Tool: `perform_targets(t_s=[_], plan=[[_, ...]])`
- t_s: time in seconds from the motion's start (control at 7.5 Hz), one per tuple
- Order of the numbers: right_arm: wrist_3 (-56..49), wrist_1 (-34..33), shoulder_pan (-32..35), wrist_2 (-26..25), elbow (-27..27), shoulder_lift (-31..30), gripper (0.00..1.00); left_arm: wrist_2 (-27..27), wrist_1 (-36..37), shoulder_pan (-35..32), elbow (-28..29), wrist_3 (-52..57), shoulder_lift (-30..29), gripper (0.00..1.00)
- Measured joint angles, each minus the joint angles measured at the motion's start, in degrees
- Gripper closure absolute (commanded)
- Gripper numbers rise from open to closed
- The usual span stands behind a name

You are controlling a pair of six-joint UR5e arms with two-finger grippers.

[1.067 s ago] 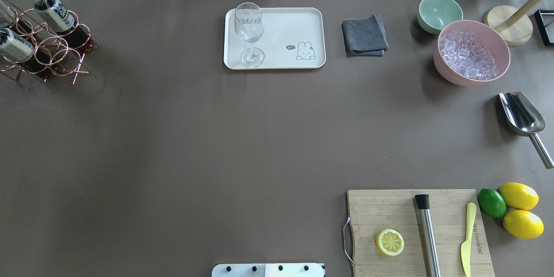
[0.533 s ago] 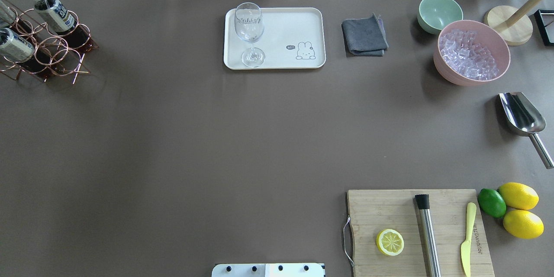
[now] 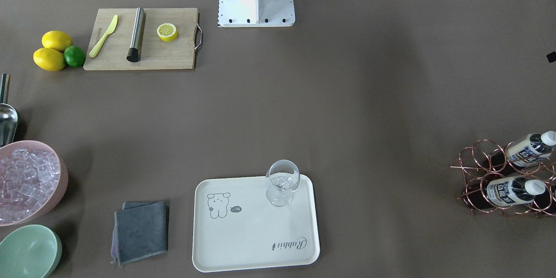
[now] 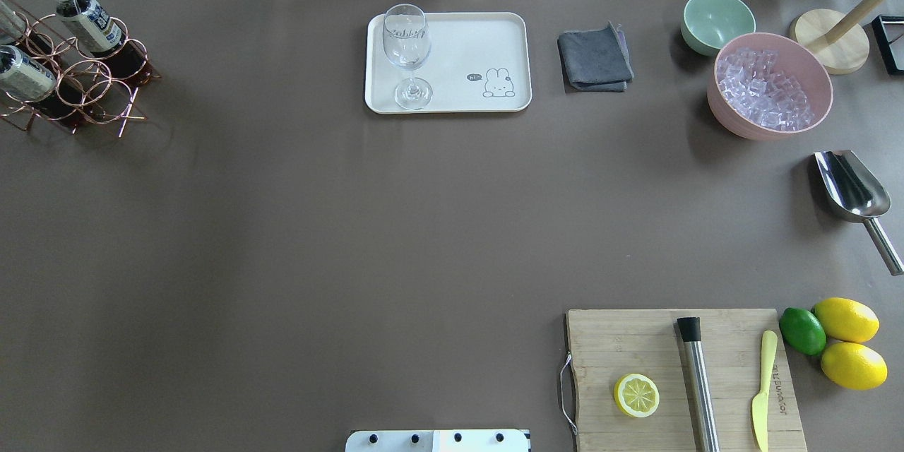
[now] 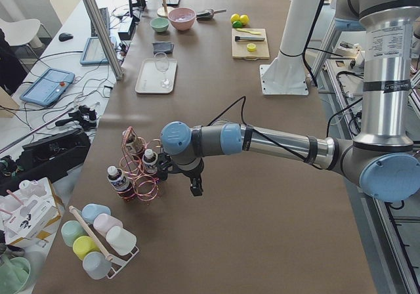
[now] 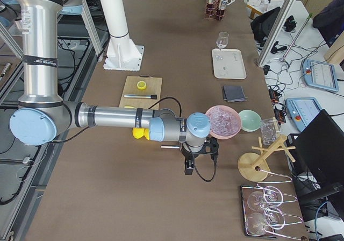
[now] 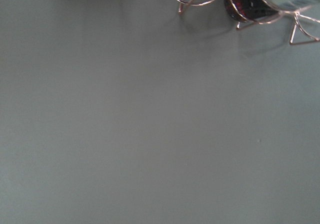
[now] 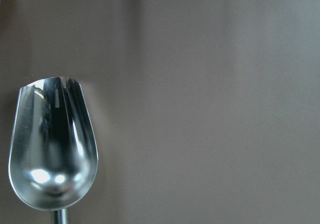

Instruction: Take tea from basket to plate

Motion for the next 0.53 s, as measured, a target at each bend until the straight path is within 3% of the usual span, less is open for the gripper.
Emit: perform_targets(t_s=[0.53], plan=[[-0.01,0.01,0.0,-0.11,-0.17,0.2,0.0,-0.31,0.6,-3.43,3.32,-28.15,-8.37,0.01]])
